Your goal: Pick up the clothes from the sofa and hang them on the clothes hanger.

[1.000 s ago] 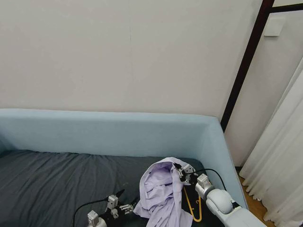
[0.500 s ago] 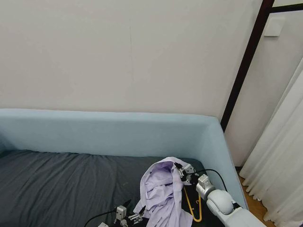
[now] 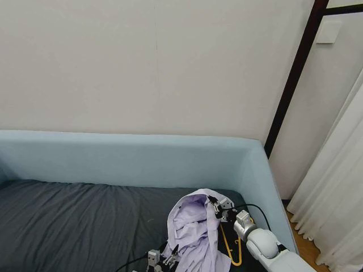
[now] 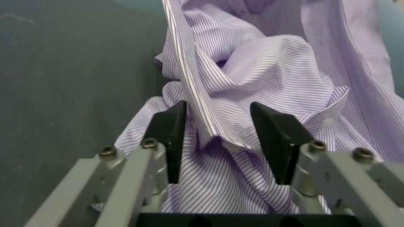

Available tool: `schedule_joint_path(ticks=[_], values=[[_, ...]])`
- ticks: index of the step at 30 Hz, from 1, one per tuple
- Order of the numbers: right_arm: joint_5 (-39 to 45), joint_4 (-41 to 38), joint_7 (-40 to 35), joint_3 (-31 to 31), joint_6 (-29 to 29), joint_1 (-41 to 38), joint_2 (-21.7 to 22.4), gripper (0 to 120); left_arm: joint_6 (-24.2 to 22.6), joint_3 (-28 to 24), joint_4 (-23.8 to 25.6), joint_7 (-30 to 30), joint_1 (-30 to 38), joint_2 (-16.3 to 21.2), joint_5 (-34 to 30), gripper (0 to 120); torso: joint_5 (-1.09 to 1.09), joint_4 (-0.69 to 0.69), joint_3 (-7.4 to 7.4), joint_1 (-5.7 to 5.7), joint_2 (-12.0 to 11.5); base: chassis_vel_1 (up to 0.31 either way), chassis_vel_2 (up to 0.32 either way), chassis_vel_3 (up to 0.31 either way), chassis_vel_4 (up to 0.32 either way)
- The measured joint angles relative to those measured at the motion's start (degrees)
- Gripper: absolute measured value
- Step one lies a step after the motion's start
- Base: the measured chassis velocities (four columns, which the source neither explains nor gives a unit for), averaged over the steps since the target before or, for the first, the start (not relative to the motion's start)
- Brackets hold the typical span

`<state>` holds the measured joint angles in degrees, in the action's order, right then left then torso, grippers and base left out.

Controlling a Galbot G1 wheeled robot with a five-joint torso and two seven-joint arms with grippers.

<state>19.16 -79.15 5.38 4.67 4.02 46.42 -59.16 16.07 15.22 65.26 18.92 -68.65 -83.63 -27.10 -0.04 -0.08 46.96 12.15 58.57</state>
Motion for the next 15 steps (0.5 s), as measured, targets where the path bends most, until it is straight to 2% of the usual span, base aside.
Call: schedule_joint_path(ticks=[3, 6, 7, 9, 10, 13, 15], values=[[0.0, -0.3, 0.0, 0.1, 0.0, 0.0, 0.1, 0, 0.0, 0.2, -1.4, 0.2, 0.5, -0.6, 0.0, 24, 0.00, 0.00, 0.00, 0.00, 0.0, 0.000, 0.000, 0.000, 0.000], [0.1, -0.4, 0.0, 0.1, 0.0, 0.0, 0.2, 0, 0.0, 0.3, -1.7, 0.2, 0.7, -0.5, 0.0, 18, 0.00, 0.00, 0.00, 0.00, 0.0, 0.000, 0.000, 0.000, 0.000], [0.1, -0.4, 0.0, 0.0, 0.0, 0.1, 0.3, 0, -0.1, 0.3, -2.0, 0.3, 0.9, -0.5, -0.1, 10, 0.00, 0.00, 0.00, 0.00, 0.0, 0.000, 0.000, 0.000, 0.000], [0.1, -0.4, 0.0, 0.0, 0.0, 0.1, 0.3, 0, -0.1, 0.3, -2.2, 0.3, 1.1, -0.5, -0.3, 7, 0.00, 0.00, 0.00, 0.00, 0.0, 0.000, 0.000, 0.000, 0.000], [0.1, -0.5, 0.0, -0.2, 0.0, 0.1, 0.3, 0, -0.1, 0.4, -2.3, 0.3, 1.2, -0.5, -0.5, 1, 0.00, 0.00, 0.00, 0.00, 0.0, 0.000, 0.000, 0.000, 0.000], [0.1, -0.5, 0.0, -0.3, -0.1, 0.1, 0.4, 0, 0.0, 0.4, -2.0, 0.2, 1.1, -0.3, -0.9, 0, -0.01, 0.00, 0.00, 0.00, 0.0, 0.000, 0.000, 0.000, 0.000], [0.3, -0.6, -0.1, -0.5, -0.1, 0.1, 0.6, 0, 0.4, 0.4, 0.0, 0.1, 0.6, 0.6, -0.9, 0, -0.01, 0.00, 0.00, 0.00, 0.0, 0.000, 0.000, 0.000, 0.000]])
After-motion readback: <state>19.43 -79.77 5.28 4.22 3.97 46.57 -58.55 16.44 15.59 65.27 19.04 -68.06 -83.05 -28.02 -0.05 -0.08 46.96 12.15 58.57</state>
